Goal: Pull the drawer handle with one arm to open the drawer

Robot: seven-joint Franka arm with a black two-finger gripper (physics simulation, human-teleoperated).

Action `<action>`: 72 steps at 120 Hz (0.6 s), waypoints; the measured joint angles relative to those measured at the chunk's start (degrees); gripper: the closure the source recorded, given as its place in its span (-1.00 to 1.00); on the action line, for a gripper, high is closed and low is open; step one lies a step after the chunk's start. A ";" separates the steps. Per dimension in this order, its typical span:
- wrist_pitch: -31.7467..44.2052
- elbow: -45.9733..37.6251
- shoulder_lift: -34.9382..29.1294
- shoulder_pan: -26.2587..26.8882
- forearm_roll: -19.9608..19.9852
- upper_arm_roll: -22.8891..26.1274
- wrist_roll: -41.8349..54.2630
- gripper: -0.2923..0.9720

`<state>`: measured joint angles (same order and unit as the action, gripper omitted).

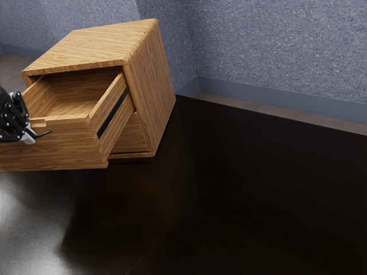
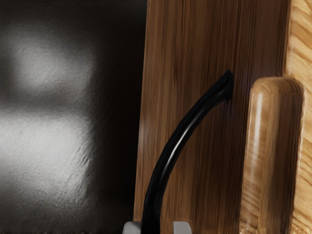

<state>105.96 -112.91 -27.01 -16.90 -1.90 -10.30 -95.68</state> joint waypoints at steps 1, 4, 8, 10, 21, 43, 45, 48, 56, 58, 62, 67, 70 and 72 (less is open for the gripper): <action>0.00 0.00 -0.05 0.00 0.00 0.04 0.00 0.66; -0.01 0.01 -0.21 -0.05 -0.01 0.12 0.02 0.65; -0.03 0.02 -0.47 0.03 -0.01 0.19 0.03 0.64; -0.05 0.02 -0.67 0.10 -0.01 0.23 0.04 0.64; -0.09 -0.03 -1.85 0.32 -0.02 0.69 0.08 0.61; -2.33 5.30 -0.24 0.43 -0.21 0.60 0.23 0.44; -2.75 6.44 0.41 0.41 -0.23 0.52 0.26 0.42; -3.39 7.99 1.29 0.39 -0.26 0.40 0.32 0.37; -5.43 12.53 4.29 0.22 -0.32 -0.09 0.47 0.15; -6.10 13.77 5.00 0.17 -0.34 -0.18 0.50 0.10; -7.60 16.57 6.97 0.18 -0.34 -0.66 0.57 0.01; -9.50 19.76 9.39 0.18 -0.21 -1.15 0.65 -0.09; -10.52 21.56 10.65 0.18 -0.10 -1.33 0.70 -0.14; -11.13 22.45 11.26 0.19 -0.03 -1.42 0.73 -0.17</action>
<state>94.83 -90.47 -15.74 -16.71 -1.94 -11.71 -94.95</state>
